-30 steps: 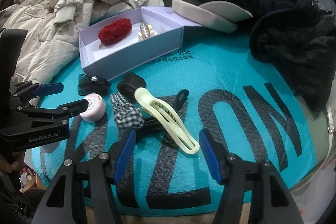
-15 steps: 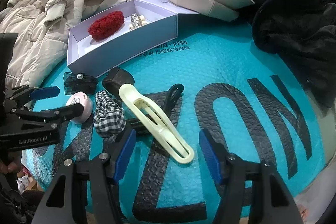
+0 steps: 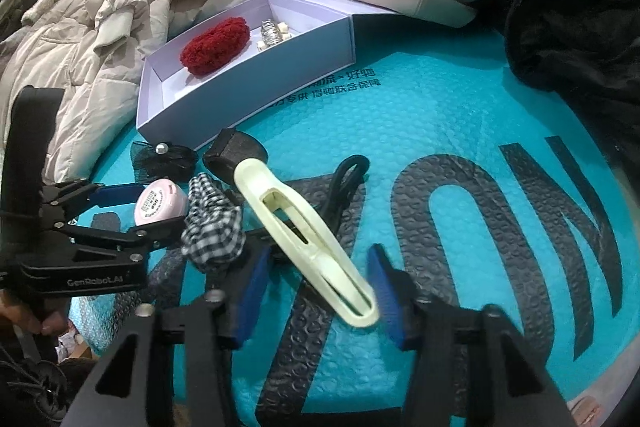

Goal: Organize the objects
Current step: 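Grasp the pink round jar with the left tool while the right tool grasps the cream claw clip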

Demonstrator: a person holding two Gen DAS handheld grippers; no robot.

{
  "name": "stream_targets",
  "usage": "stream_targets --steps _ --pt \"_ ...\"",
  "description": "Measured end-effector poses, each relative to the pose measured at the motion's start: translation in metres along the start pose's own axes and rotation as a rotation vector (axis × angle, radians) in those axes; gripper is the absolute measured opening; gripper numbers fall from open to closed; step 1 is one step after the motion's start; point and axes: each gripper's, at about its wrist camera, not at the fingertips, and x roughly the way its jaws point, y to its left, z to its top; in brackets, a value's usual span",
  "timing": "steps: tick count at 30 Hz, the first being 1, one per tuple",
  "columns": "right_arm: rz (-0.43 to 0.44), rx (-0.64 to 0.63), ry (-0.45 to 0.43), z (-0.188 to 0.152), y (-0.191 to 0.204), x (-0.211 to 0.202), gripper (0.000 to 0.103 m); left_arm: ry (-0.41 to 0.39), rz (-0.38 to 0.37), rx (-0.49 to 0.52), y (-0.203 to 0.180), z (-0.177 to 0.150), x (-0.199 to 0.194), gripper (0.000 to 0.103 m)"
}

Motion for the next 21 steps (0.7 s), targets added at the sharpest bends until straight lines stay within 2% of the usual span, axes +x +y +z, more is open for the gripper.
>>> stream_targets --steps 3,5,6,21 --pt "0.012 -0.011 0.007 -0.001 0.003 0.002 0.027 -0.016 -0.004 0.013 -0.003 0.0 0.0 0.073" --pt "0.005 -0.017 0.007 -0.003 0.005 0.003 0.022 -0.03 -0.008 0.027 -0.006 -0.001 -0.002 0.061" --pt "0.004 -0.019 0.006 -0.004 0.005 0.003 0.019 -0.035 -0.007 0.033 -0.007 -0.001 -0.003 0.049" --pt "0.013 0.013 -0.054 -0.016 0.002 -0.015 0.018 -0.019 -0.012 0.04 -0.012 -0.011 -0.023 0.049"
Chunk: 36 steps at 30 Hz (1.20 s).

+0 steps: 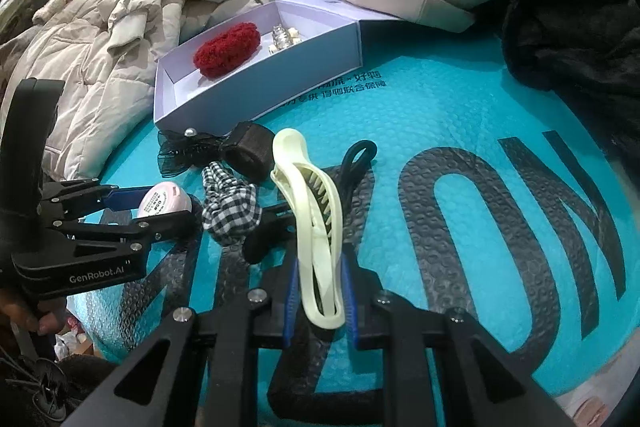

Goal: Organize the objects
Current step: 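Grasp the pink round jar with the left tool while the right tool grasps the cream claw clip, then carry the pink jar and cream claw clip into the white box with both tools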

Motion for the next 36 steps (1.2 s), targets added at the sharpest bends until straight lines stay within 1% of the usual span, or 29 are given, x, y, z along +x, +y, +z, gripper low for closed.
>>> stream_targets --steps 7,11,18,25,31,36 --pt "-0.018 0.039 -0.045 -0.009 -0.003 -0.019 0.018 -0.053 0.008 0.025 -0.001 0.003 -0.023 0.049" --pt "-0.027 0.052 -0.054 -0.012 -0.003 -0.023 0.018 -0.092 -0.001 0.013 0.0 0.002 -0.036 0.049" --pt "-0.023 0.036 -0.07 -0.011 0.005 -0.028 0.018 -0.108 0.011 0.036 -0.003 0.005 -0.047 0.049" --pt "-0.016 0.01 -0.09 0.0 0.01 -0.035 0.016 -0.136 0.011 0.044 -0.003 0.013 -0.058 0.049" --pt "-0.022 -0.003 -0.066 0.002 0.012 -0.026 0.016 -0.125 0.006 0.041 -0.002 0.019 -0.052 0.049" --pt "-0.019 0.001 -0.068 0.005 0.012 -0.024 0.015 -0.12 0.009 0.042 0.001 0.021 -0.049 0.049"
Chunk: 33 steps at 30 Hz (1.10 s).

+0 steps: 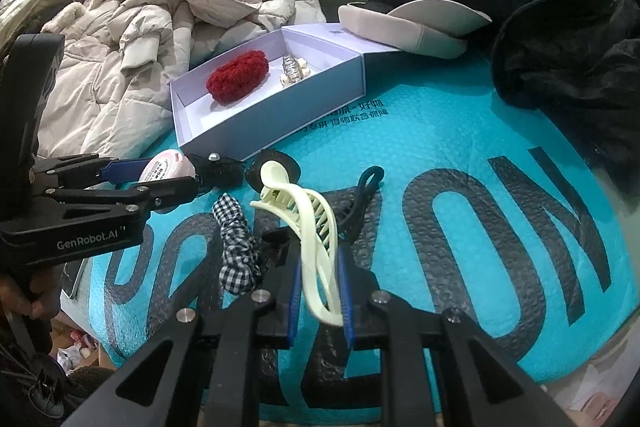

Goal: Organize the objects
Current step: 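Carry the pink jar and cream claw clip into the white box with both tools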

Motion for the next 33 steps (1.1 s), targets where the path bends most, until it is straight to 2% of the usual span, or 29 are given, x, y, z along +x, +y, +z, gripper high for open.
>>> stream_targets --steps 16,33 --pt "0.05 -0.066 -0.042 0.058 0.017 0.011 0.015 -0.016 0.024 -0.04 0.036 0.04 0.005 0.049" --pt "0.085 -0.118 -0.094 0.136 0.021 0.027 0.015 -0.042 0.045 -0.064 0.067 0.11 0.013 0.049"
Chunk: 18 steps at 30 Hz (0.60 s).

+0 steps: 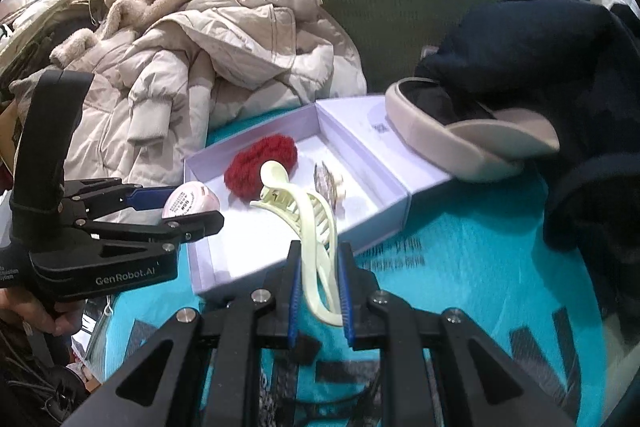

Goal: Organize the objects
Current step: 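Carry the pink jar and cream claw clip into the white box with both tools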

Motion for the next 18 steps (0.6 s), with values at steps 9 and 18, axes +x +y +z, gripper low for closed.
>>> stream_targets --steps 9,18 --pt "0.017 -0.022 -0.034 0.035 -0.003 0.013 0.015 -0.024 0.026 0.0 0.011 0.032 0.007 0.049" --pt "0.033 -0.047 -0.042 0.071 -0.004 0.035 0.015 -0.063 0.042 -0.029 0.03 0.065 0.018 0.049"
